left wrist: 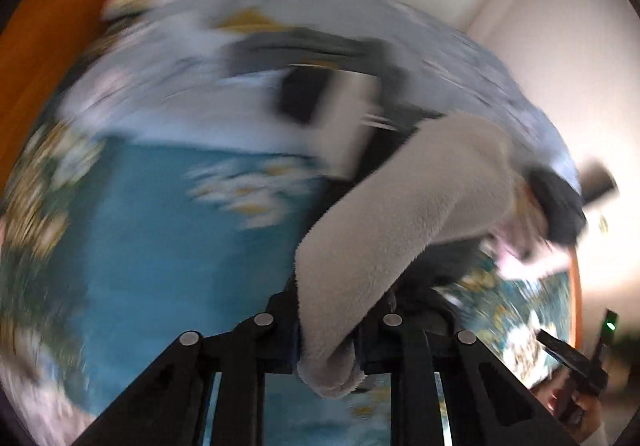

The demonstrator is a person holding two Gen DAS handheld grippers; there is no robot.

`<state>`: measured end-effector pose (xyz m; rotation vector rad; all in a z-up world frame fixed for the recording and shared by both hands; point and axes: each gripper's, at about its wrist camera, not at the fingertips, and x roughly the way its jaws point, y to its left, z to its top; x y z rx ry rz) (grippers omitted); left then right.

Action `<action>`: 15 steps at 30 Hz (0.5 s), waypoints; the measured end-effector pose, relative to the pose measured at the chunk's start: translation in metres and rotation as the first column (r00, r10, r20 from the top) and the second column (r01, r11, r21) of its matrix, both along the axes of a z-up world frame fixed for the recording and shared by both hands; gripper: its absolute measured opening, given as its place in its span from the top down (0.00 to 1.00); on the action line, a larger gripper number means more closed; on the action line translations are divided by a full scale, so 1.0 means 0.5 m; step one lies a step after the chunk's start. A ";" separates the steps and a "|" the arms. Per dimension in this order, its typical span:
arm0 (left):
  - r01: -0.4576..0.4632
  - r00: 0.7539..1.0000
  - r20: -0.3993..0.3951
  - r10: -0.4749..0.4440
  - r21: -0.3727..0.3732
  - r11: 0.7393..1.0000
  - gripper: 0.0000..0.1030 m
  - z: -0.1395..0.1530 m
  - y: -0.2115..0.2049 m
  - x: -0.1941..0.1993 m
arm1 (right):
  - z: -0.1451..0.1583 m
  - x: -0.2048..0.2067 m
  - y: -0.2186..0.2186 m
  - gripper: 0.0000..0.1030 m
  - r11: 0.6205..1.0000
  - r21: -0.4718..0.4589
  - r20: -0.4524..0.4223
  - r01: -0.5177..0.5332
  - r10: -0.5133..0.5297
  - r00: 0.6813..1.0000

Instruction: Fold clothes

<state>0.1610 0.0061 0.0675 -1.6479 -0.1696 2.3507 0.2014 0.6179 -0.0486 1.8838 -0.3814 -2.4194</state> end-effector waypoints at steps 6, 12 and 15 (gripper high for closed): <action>-0.319 0.943 0.089 0.320 -0.022 0.947 0.81 -0.103 -0.270 -0.039 | 0.019 -0.014 -0.163 0.15 0.984 0.029 0.002 -0.176 0.176 0.984; -0.545 0.807 0.267 0.527 -0.009 0.838 0.81 -0.261 -0.463 -0.081 | -0.006 0.022 -0.332 0.15 0.941 0.034 0.056 -0.337 0.335 0.941; -0.611 0.749 0.341 0.568 0.020 0.792 0.80 -0.323 -0.517 -0.080 | -0.021 0.039 -0.420 0.15 0.914 0.025 0.073 -0.404 0.402 0.913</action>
